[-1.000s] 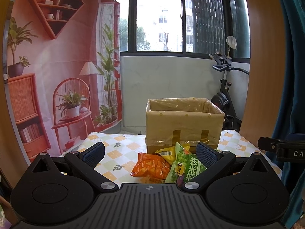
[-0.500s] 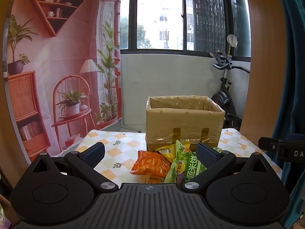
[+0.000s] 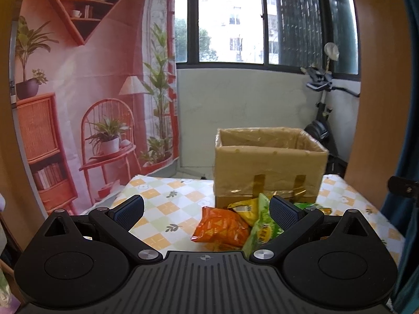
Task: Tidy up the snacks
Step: 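Reach the right tool to the orange corn-snack bag while the left tool reaches the orange chip bag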
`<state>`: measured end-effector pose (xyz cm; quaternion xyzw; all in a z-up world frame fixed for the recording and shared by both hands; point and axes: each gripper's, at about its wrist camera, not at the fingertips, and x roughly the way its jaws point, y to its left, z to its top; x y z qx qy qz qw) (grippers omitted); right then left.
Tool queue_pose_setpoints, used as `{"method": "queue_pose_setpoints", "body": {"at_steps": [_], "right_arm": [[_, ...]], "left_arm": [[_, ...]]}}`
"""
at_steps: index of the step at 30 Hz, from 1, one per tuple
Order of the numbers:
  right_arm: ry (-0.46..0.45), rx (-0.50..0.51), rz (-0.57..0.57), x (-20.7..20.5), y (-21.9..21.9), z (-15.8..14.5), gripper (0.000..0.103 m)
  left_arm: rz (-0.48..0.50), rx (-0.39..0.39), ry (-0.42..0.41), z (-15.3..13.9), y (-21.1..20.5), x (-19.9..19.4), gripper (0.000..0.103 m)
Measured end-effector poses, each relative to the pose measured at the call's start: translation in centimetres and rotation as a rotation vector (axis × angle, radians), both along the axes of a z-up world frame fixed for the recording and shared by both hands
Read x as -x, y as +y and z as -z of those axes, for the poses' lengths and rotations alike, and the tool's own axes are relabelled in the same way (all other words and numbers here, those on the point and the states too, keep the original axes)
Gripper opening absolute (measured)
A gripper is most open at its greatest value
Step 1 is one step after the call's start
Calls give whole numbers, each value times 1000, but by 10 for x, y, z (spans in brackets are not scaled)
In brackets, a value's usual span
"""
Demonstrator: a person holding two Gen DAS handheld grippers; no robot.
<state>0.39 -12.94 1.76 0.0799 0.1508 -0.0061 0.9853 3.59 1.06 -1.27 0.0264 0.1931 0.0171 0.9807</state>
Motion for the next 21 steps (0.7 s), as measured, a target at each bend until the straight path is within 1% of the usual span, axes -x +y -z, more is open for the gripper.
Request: {"method": "queue_pose_setpoints", "body": {"at_steps": [3, 5, 7, 11, 15, 21], "right_arm": [[2, 1, 4, -12, -5, 2, 103], [2, 6, -9, -23, -6, 1, 103], [-24, 25, -15, -34, -6, -3, 103], [-69, 53, -13, -55, -9, -7, 103], [-68, 68, -26, -76, -15, -5, 103], [-56, 95, -21, -101, -30, 12, 102]], "left_arm": [[19, -20, -1, -3, 0, -13, 103], [17, -50, -28, -9, -2, -22, 103], [19, -69, -58, -13, -3, -31, 103], [33, -51, -66, -18, 0, -54, 103], [23, -43, -87, -17, 9, -75, 103], [-3, -35, -56, -8, 28, -115, 103]]}}
